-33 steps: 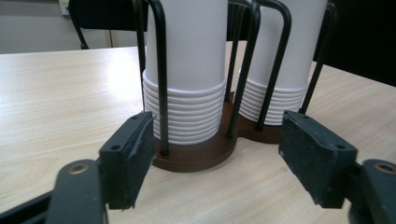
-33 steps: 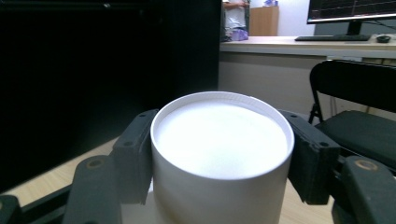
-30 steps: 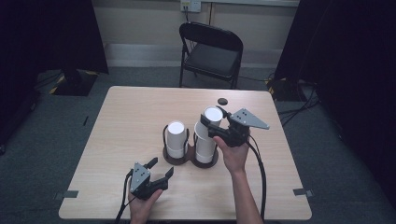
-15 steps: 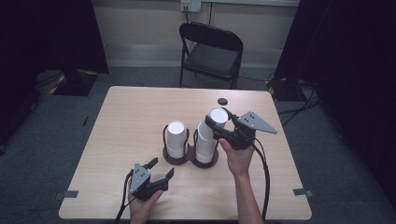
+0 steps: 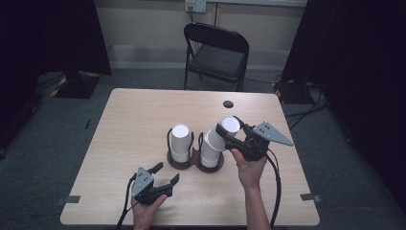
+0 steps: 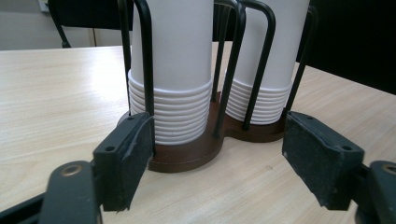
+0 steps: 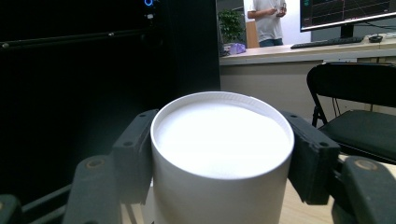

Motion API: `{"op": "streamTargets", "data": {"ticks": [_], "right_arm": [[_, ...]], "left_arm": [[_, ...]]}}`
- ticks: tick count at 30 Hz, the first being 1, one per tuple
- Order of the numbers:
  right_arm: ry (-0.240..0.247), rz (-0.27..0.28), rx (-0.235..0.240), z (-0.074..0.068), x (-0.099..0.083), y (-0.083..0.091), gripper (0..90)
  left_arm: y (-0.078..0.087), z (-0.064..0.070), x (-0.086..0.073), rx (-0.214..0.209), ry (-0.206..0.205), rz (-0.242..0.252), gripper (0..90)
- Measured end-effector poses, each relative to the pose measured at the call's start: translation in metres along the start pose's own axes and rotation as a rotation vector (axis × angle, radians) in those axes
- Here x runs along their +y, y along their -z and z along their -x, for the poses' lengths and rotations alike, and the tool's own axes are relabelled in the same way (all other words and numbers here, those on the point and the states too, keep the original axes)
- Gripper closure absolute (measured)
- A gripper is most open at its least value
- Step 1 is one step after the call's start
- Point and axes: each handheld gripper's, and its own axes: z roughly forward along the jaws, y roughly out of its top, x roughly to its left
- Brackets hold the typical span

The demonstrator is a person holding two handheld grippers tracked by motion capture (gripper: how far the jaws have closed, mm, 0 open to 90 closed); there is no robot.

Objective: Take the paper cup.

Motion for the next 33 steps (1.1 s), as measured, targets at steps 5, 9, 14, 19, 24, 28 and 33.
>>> {"op": "streamTargets", "data": {"ticks": [5, 9, 14, 19, 24, 28, 33], "right_arm": [[-0.006, 0.001, 0.009, -0.004, -0.004, 0.007, 34.3], [-0.016, 0.008, 0.017, -0.006, -0.006, 0.012, 34.4], [-0.042, 0.012, 0.032, -0.009, -0.012, 0.016, 34.4], [-0.076, 0.016, 0.048, -0.01, -0.02, 0.02, 34.3], [-0.105, 0.031, 0.065, -0.011, -0.025, 0.026, 34.4], [-0.133, 0.038, 0.08, -0.011, -0.031, 0.03, 34.4], [-0.156, 0.036, 0.088, -0.012, -0.038, 0.032, 34.4]], "left_arm": [[0.001, -0.001, 0.001, -0.013, 0.007, -0.01, 25.7], [0.001, -0.002, 0.002, -0.03, 0.028, -0.008, 25.7], [0.0, -0.003, 0.002, -0.06, 0.048, -0.003, 25.3], [-0.001, -0.002, 0.004, -0.089, 0.063, 0.013, 27.1], [-0.004, 0.003, 0.008, -0.115, 0.052, 0.024, 28.9], [-0.006, 0.005, 0.009, -0.137, 0.057, 0.034, 31.2], [-0.006, 0.006, 0.009, -0.151, 0.061, 0.042, 33.1]]}}
